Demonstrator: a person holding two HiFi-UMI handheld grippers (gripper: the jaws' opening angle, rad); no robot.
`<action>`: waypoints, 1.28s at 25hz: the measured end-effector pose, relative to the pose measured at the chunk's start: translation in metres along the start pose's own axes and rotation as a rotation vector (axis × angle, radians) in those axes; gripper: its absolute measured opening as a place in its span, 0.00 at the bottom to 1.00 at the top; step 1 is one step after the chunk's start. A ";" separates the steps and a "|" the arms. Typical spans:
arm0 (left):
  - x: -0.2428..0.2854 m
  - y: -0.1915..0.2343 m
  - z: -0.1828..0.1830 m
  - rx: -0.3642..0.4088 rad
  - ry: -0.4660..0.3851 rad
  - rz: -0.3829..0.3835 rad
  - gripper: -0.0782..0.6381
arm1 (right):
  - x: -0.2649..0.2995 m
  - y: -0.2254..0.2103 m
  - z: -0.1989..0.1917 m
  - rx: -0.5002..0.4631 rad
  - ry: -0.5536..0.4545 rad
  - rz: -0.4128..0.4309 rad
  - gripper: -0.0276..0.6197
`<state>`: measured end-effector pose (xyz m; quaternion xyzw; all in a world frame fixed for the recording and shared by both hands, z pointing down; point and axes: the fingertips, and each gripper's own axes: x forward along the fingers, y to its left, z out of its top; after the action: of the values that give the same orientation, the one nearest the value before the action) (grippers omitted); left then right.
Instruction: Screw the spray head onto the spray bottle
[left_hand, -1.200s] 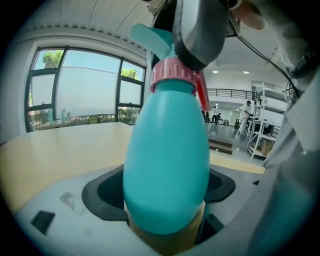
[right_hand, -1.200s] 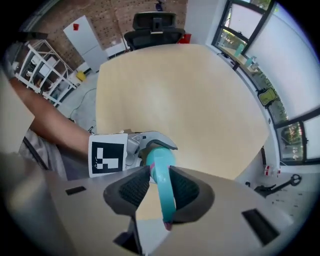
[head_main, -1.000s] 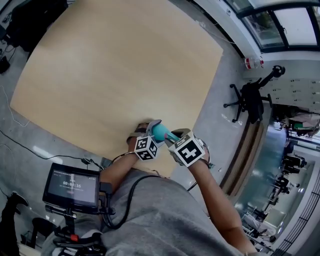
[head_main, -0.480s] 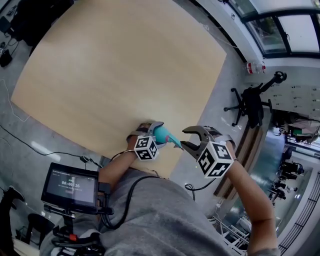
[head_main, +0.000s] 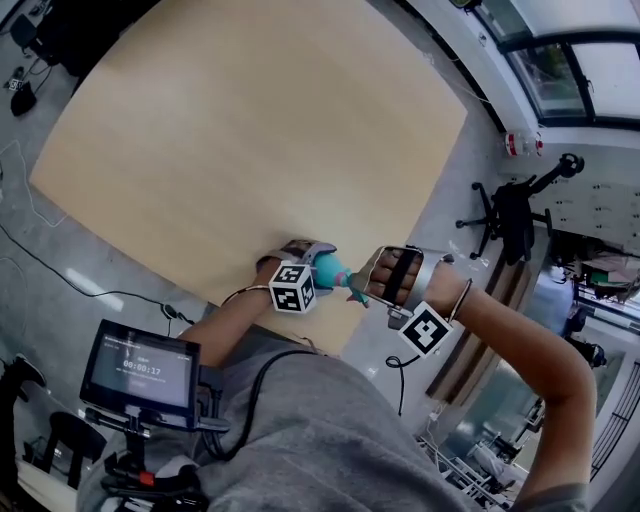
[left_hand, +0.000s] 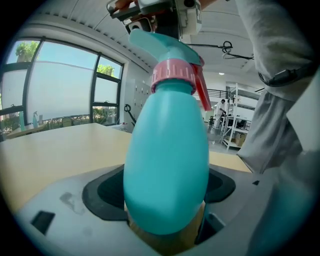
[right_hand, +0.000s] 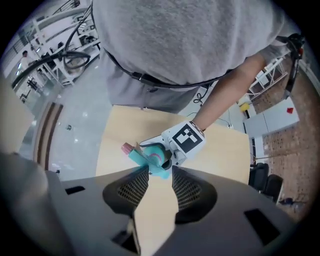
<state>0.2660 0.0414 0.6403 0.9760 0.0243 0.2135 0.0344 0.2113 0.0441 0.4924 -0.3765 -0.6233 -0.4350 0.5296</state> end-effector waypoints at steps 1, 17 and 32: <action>0.000 0.000 0.000 -0.001 0.000 -0.001 0.68 | -0.001 0.005 -0.002 0.002 -0.008 0.030 0.24; 0.001 0.005 0.003 -0.003 0.001 -0.009 0.68 | 0.036 0.012 -0.005 -0.246 0.006 0.082 0.25; -0.002 0.000 0.002 -0.002 0.004 0.018 0.68 | 0.051 0.000 -0.010 1.505 -0.077 0.265 0.24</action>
<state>0.2653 0.0408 0.6373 0.9758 0.0152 0.2156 0.0336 0.2066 0.0355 0.5430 -0.0007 -0.7193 0.1874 0.6689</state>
